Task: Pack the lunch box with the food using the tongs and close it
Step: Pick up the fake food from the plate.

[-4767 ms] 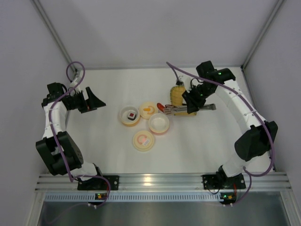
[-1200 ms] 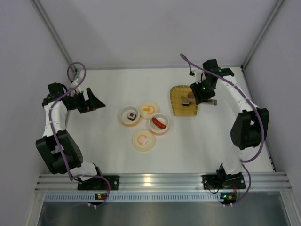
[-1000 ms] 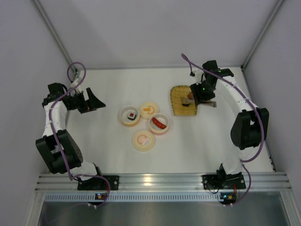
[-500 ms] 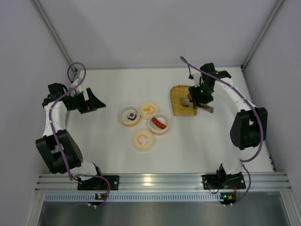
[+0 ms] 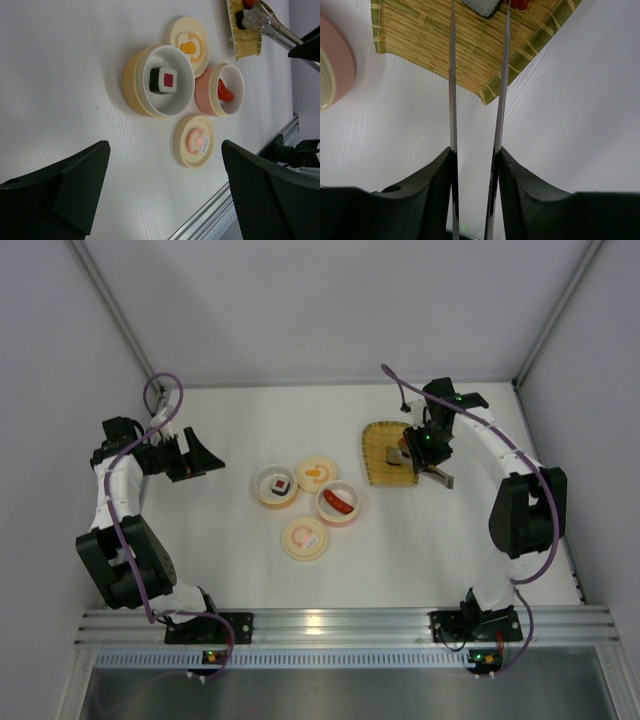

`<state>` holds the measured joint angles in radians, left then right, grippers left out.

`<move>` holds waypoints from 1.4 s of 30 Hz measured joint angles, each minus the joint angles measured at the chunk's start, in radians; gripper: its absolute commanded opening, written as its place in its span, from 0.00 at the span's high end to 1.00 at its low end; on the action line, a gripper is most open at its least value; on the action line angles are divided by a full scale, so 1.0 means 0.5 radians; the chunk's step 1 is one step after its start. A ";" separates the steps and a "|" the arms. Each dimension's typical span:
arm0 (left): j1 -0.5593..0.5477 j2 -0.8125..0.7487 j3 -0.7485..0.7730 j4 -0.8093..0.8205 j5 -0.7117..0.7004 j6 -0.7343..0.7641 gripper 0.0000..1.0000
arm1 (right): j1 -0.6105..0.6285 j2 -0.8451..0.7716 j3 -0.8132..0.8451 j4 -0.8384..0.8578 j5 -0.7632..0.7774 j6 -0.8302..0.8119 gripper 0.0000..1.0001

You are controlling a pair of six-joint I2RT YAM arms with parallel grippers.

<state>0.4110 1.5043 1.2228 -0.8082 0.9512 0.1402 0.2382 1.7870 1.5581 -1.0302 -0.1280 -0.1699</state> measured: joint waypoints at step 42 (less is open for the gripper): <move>0.000 0.000 0.000 0.000 0.000 -0.001 0.02 | 0.052 -0.143 0.233 -0.003 -0.411 -0.162 0.84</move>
<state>0.4110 1.5043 1.2228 -0.8082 0.9512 0.1398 0.2642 1.7153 1.6749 -1.0317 -0.3336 -0.2508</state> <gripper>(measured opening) 0.983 0.349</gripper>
